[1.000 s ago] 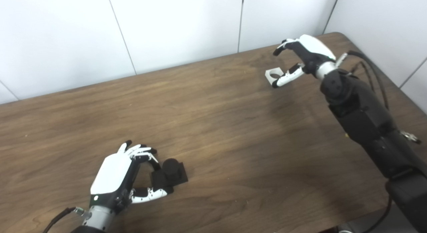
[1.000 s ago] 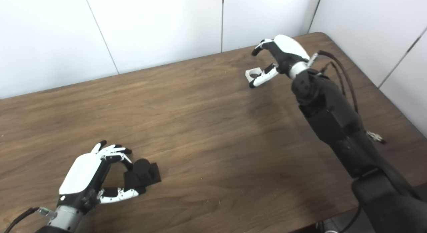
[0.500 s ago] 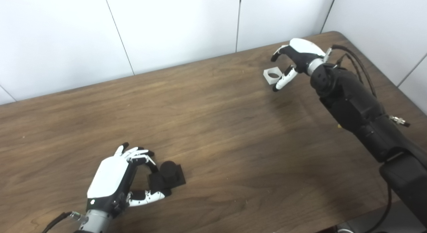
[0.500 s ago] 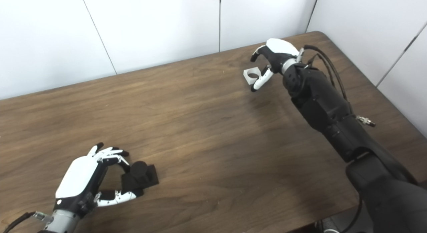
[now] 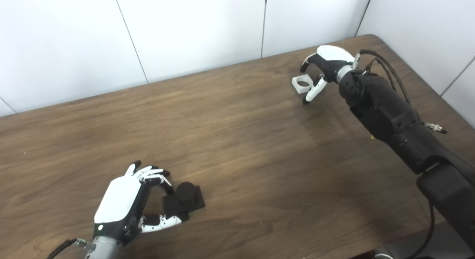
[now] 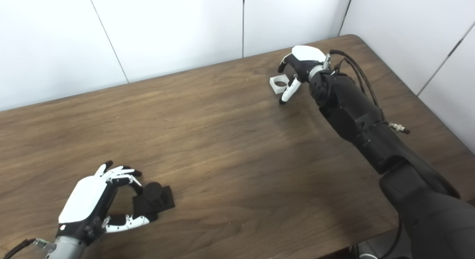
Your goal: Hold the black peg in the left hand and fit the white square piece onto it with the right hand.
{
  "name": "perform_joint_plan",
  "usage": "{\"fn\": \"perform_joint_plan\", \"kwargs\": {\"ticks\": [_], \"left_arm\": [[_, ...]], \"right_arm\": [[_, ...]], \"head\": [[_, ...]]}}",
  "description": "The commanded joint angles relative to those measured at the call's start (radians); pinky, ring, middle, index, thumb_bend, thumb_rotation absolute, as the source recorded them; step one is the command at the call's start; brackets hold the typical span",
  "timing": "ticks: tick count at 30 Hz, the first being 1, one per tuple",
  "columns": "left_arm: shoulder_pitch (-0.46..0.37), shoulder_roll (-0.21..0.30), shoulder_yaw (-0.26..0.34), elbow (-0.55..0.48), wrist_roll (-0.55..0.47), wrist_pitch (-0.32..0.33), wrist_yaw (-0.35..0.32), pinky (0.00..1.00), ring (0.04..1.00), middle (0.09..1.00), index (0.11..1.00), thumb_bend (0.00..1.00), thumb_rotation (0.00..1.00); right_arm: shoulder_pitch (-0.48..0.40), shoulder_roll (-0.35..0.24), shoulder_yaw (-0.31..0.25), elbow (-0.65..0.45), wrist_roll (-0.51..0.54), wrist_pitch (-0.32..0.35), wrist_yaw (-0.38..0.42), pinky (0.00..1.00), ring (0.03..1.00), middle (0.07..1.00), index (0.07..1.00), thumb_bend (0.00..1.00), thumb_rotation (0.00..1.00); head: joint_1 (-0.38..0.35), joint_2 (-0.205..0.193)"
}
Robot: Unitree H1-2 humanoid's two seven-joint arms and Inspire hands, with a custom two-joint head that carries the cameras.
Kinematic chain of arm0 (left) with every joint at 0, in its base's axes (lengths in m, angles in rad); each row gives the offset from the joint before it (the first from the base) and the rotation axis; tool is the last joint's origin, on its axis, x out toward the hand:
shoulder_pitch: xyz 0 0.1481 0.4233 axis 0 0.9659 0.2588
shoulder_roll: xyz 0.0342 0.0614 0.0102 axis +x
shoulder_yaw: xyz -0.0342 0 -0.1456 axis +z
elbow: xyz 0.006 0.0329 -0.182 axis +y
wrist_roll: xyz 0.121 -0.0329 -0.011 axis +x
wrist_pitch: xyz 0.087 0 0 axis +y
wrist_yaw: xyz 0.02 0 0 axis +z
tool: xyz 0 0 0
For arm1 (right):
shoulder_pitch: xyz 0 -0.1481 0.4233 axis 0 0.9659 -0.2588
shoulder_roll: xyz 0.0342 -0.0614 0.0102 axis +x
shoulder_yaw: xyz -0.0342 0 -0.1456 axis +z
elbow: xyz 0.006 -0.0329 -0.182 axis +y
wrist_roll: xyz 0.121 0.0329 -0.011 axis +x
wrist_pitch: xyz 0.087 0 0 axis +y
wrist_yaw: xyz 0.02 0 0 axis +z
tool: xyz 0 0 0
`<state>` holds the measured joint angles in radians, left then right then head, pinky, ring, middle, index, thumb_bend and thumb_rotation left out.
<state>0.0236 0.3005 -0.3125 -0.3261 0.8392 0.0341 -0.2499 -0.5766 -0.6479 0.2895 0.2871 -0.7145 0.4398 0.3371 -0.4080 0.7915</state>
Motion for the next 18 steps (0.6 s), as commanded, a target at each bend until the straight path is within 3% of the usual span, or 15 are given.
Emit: {"fn": "perform_joint_plan", "kwargs": {"ticks": [1, 18], "left_arm": [[0.014, 0.014, 0.004, -0.017, 0.013, 0.004, -0.009, 1.00, 0.858, 0.765, 0.487, 0.52, 0.05], [0.015, 0.010, 0.004, -0.017, 0.014, 0.006, -0.009, 1.00, 0.855, 0.763, 0.487, 0.52, 0.05]], "right_arm": [[-0.057, -0.037, -0.008, -0.009, -0.016, -0.010, -0.004, 0.94, 0.962, 0.907, 0.719, 0.85, 0.18], [-0.070, -0.033, 0.003, 0.008, -0.020, -0.009, 0.015, 0.90, 0.959, 0.878, 0.661, 0.82, 0.18]], "head": [[-0.001, 0.001], [-0.005, 0.002]]}}
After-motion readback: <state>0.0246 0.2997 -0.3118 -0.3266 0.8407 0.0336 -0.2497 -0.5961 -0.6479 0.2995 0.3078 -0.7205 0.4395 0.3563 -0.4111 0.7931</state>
